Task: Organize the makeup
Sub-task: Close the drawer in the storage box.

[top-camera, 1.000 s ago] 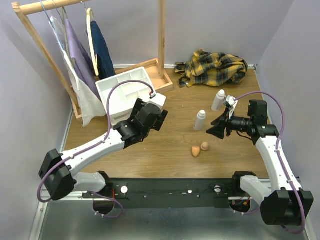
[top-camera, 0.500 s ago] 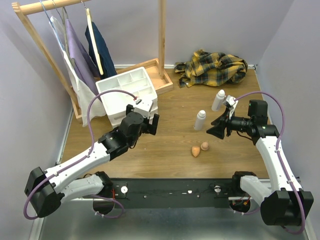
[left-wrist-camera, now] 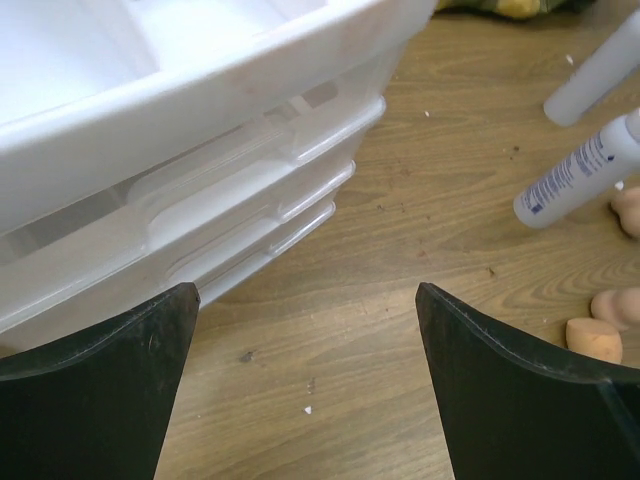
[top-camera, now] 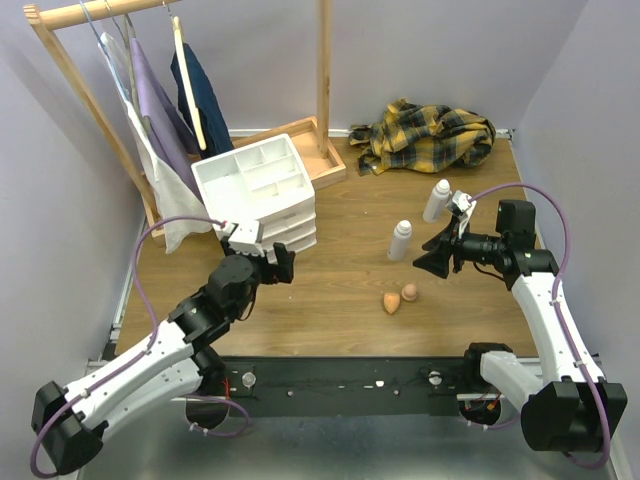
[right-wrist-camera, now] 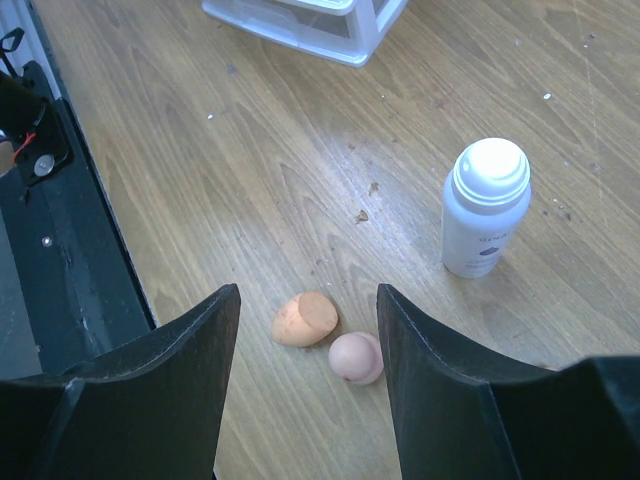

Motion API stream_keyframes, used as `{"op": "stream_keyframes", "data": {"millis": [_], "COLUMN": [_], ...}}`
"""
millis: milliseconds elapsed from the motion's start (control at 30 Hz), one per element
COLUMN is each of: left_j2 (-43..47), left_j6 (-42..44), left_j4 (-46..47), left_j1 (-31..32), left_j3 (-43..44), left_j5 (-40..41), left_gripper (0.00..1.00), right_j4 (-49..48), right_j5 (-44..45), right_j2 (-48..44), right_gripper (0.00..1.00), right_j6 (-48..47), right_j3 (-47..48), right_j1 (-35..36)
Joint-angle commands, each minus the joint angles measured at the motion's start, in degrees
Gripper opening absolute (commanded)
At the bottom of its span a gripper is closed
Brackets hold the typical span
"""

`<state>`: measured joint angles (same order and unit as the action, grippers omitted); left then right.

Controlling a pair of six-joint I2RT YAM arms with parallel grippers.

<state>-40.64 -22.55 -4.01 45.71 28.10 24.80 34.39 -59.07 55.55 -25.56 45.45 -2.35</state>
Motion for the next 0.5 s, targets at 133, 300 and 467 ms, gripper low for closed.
{"op": "stream_keyframes", "data": {"millis": [133,300,467], "left_j2": [10.83,14.88,16.39], "left_j6": [-9.18,-9.01,-9.97], "left_j4": [-4.33,-6.79,-8.21], "left_j1": [-2.56,-2.82,-3.09], "left_j3": [-5.24,-5.25,-5.42], "left_j5": [9.39,11.84,16.77], "left_gripper": [0.99,0.99,0.99], "right_j4": [0.24,0.24,-0.03], "right_j5": [0.01,0.09,-0.17], "right_j2": [-0.35,-0.35,-0.09], "right_gripper": [0.65,0.65,0.65], "right_j6": [-0.72,-0.72,-0.54], "right_j3": [-0.54,-0.54,-0.54], "right_j1": [-0.29,-0.29,-0.29]}}
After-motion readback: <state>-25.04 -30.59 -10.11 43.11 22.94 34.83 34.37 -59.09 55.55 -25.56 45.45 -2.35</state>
